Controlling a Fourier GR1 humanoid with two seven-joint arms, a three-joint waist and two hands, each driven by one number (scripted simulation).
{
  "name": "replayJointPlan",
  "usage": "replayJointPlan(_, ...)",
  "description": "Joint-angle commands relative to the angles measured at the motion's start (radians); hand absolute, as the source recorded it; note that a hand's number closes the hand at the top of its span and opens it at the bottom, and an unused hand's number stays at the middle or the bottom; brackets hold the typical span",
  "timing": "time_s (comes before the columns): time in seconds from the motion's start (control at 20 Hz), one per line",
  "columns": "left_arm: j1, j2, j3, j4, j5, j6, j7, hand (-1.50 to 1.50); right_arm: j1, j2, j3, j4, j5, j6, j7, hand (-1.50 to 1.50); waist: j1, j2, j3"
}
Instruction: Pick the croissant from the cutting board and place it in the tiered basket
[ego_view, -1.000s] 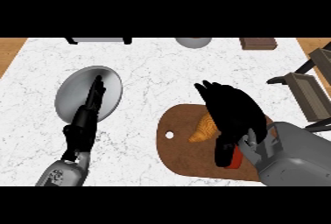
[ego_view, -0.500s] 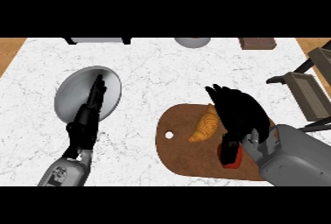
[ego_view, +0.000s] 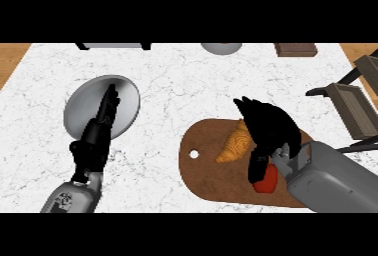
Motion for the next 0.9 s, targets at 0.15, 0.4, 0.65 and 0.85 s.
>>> replayJointPlan(0.15,0.029,-0.012,0.019,-0.012,-0.026,-0.012,-0.01,0.0,0.077,0.047,-0.052,-0.024,0.071,0.07,0.08,-1.5,-0.002,-0.001,0.0)
replayJointPlan(0.4,0.046,-0.006,0.014,-0.073,-0.024,-0.035,0.045,0.0,0.047,0.157,-0.057,0.024,0.091,0.085,0.151,-1.5,0.003,-0.001,0.0)
replayJointPlan(0.65,0.028,-0.004,0.063,-0.03,-0.006,-0.069,0.006,0.0,0.115,0.18,-0.05,0.101,0.165,0.081,0.047,-1.5,0.002,0.001,0.0)
replayJointPlan(0.85,-0.017,-0.035,0.067,0.022,-0.048,-0.04,0.004,0.0,0.112,0.18,-0.105,0.076,0.16,0.15,0.067,-1.5,-0.005,0.0,0.0)
